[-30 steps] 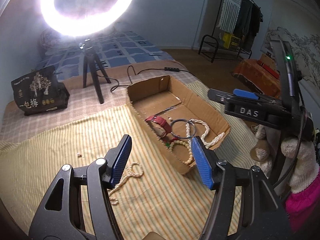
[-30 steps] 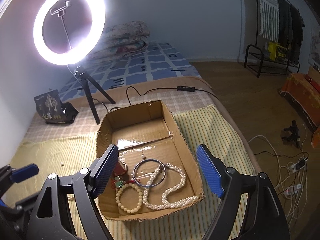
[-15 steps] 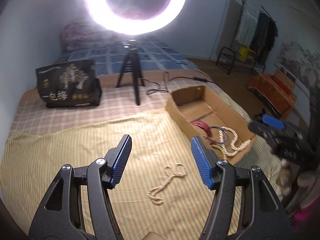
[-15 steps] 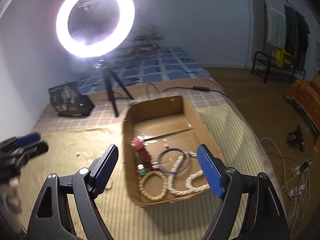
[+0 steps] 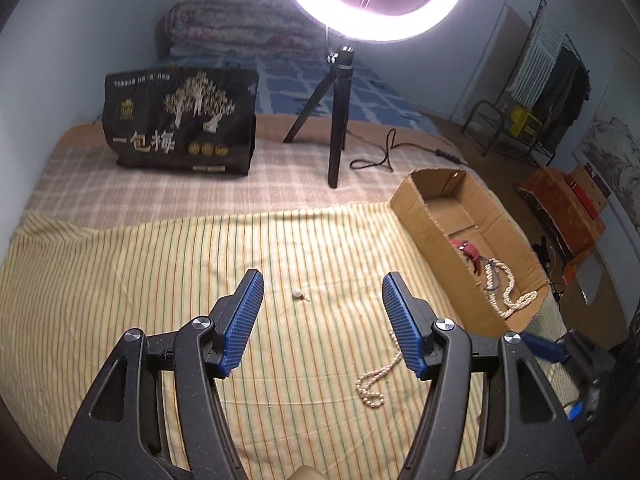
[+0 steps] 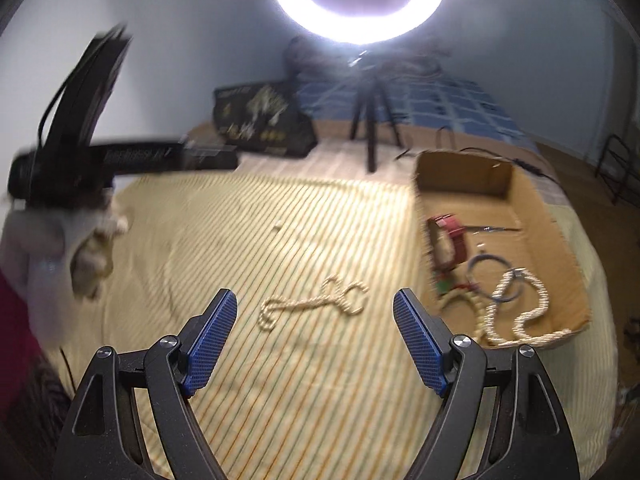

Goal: Organize jewelry
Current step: 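Move the left tool to the pearl stud earring while the right tool approaches the long pearl necklace, then close the left tool on the pearl earring while the right tool grips the pearl necklace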

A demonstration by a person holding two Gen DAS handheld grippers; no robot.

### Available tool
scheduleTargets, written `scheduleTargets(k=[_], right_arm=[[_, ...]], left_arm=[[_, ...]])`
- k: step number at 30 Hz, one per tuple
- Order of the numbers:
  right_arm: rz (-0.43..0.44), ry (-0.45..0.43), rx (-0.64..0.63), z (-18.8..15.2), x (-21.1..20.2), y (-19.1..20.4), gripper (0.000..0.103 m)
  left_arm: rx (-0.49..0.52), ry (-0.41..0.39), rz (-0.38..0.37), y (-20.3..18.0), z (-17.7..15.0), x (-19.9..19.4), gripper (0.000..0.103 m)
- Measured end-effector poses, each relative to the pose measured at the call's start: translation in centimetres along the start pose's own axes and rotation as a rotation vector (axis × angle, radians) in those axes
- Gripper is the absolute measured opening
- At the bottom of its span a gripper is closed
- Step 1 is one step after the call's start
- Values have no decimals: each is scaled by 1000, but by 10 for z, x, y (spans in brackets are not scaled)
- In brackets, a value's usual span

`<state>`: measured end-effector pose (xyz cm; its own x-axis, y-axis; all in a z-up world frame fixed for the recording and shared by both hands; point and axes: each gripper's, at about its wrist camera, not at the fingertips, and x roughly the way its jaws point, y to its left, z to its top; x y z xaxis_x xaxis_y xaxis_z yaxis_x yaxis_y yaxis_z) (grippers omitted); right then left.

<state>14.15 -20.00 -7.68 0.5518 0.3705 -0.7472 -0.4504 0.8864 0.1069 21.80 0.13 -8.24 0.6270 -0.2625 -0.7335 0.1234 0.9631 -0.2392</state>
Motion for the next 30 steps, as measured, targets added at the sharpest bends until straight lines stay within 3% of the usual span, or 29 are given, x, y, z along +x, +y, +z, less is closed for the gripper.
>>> scheduleTargets(k=[9, 19, 25, 30], right_arm=[[22, 123, -38, -16, 55, 12, 80], [-47, 205, -115, -22, 95, 24, 81], [-69, 209, -98, -17, 108, 18, 84], [-66, 197, -83, -13, 115, 12, 85]], left_arm=[[-44, 88, -15, 10, -8, 30, 64], [-51, 135, -9, 15, -10, 51, 63], [-43, 178, 14, 16, -15, 71, 48], [-26, 203, 30, 14, -20, 89, 43]])
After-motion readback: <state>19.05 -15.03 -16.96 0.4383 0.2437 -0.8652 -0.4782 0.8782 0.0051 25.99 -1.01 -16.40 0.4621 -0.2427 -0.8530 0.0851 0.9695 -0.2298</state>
